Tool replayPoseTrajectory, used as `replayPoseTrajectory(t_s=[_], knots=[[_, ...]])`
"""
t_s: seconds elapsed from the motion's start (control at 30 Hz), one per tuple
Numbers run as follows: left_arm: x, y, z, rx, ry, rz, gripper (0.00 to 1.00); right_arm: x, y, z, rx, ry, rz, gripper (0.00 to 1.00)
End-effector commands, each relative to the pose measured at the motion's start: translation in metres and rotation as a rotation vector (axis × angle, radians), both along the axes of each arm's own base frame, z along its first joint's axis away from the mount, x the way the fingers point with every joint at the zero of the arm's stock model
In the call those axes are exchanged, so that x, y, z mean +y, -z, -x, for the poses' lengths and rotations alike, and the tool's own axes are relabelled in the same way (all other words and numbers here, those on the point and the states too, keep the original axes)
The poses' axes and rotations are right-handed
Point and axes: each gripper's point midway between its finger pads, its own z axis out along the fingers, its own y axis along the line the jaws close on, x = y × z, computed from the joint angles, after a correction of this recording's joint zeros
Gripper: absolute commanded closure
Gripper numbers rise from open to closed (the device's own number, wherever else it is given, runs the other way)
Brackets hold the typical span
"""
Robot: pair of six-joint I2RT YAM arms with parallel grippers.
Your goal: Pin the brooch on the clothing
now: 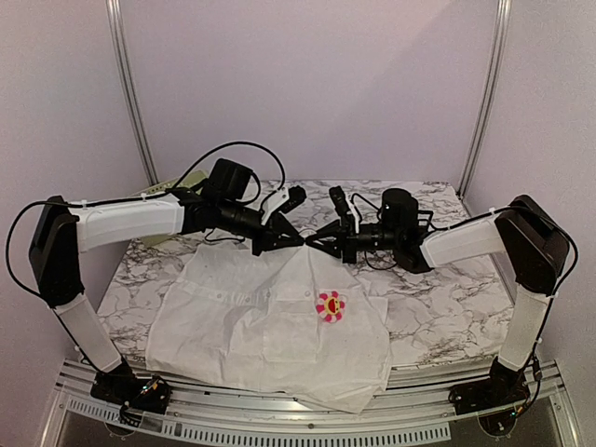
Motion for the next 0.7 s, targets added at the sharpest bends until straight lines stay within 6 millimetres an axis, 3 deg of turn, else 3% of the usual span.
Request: replayPoseTrajectory(t_s=[0.0, 0.27, 0.47, 0.67], knots=[[-0.014, -0.019, 0.028, -0.020, 0.089, 0.061, 1.00, -0.010, 0.003, -0.018, 0.041, 0.091, -0.016, 0.93], [-0.014, -0.019, 0.025, -0.009, 0.075, 0.067, 1.00, -0.015, -0.002, -0.011, 0.011, 0.086, -0.045, 0.90], [-0.013, -0.016, 0.018, -0.016, 0.045, 0.055, 1.00, -0.017, 0.001, -0.005, -0.017, 0.066, -0.017, 0.78], [-0.012, -0.013, 0.016, -0.015, 0.037, 0.050, 1.00, -0.022, -0.002, 0.003, -0.050, 0.059, -0.003, 0.73]])
